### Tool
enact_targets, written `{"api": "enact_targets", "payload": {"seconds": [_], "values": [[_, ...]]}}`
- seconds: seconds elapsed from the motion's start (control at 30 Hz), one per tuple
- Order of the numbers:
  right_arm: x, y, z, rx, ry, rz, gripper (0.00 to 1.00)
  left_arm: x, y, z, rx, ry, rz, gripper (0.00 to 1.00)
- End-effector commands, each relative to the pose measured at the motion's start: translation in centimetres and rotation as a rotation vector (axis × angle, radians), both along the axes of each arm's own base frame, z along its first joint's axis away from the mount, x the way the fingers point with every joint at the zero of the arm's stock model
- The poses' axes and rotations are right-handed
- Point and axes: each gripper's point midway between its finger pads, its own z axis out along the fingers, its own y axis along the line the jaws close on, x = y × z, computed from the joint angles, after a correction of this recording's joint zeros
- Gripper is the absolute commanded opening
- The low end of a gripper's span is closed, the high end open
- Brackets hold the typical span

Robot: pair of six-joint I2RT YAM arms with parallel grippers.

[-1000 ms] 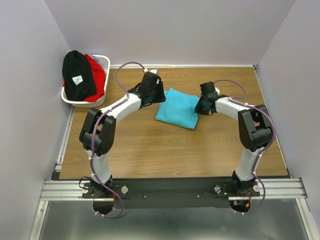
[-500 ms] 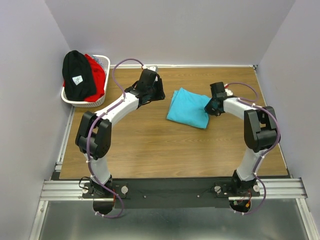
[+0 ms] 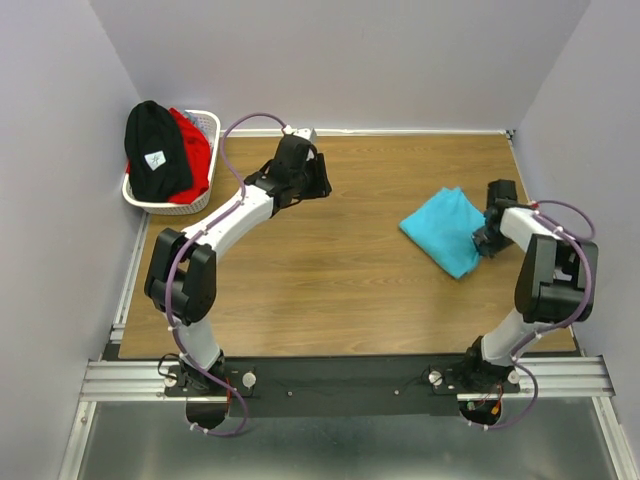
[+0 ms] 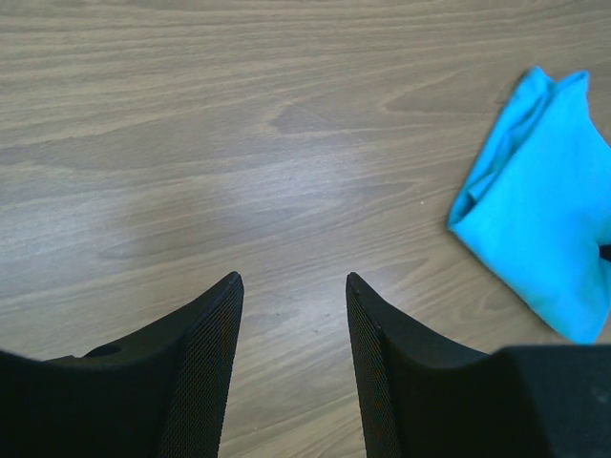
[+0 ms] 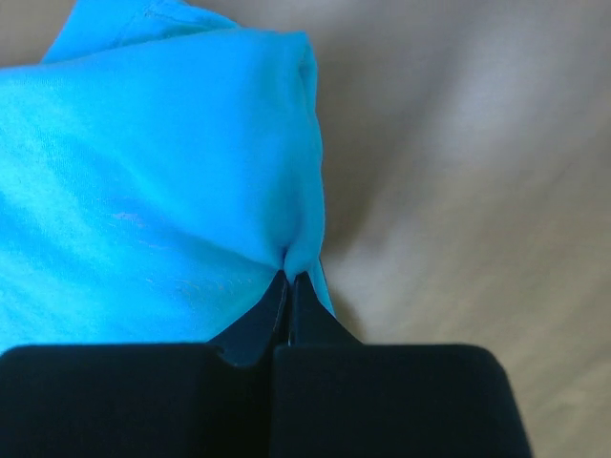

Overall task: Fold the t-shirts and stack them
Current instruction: Neatly place the folded tshirt to the corner

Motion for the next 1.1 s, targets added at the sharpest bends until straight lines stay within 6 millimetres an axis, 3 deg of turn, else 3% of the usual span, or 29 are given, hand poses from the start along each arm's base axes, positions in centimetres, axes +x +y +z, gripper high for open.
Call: {"api": "enact_targets", "payload": {"seconds": [0.0,0.17,0.4,0.57,0.87,0.93,1.03,1.07], "values": [[-6.1,-4.0,0.4,-0.053,0.114,-0.17,0.0,-1.0,-0.8,2.4,-0.03,-0.039,-0.052,0.55],[-10.1,-8.4,2.1,-0.082,0.134,-0.327,0.01,-1.5,-1.4,2.7,-0.035,-0.043,-0.074,0.55],[-13.7,-10.9,3.2,-0.096,0.166,-0.452,0.0,-2.1,-2.1,3.1,-0.039,-0.048,-0.102,0.55],[-15.4,-10.5,2.8,-0.073,0.179,-0.472,0.01,-2.3,-2.1,3.7,-0.036,-0.06,-0.107,0.55],[-16.4,-8.7,4.2,-0.043,0.08,-0.472,0.0,-2.8,-1.7,4.0,-0.031,-0.067,-0.108,0.55],[-16.6,-8.8,4.5,-0.06,0.07,-0.472,0.06,-2.9,-1.7,4.0,-0.032,-0.068,-0.11,0.55],[-16.8,-9.0,4.7,-0.068,0.085,-0.468,0.34,-3.0,-1.7,4.0,-0.036,-0.068,-0.114,0.55],[-16.8,-8.7,4.5,-0.055,0.098,-0.464,0.54,-3.0,-1.7,4.0,-0.036,-0.068,-0.114,0.55]]}}
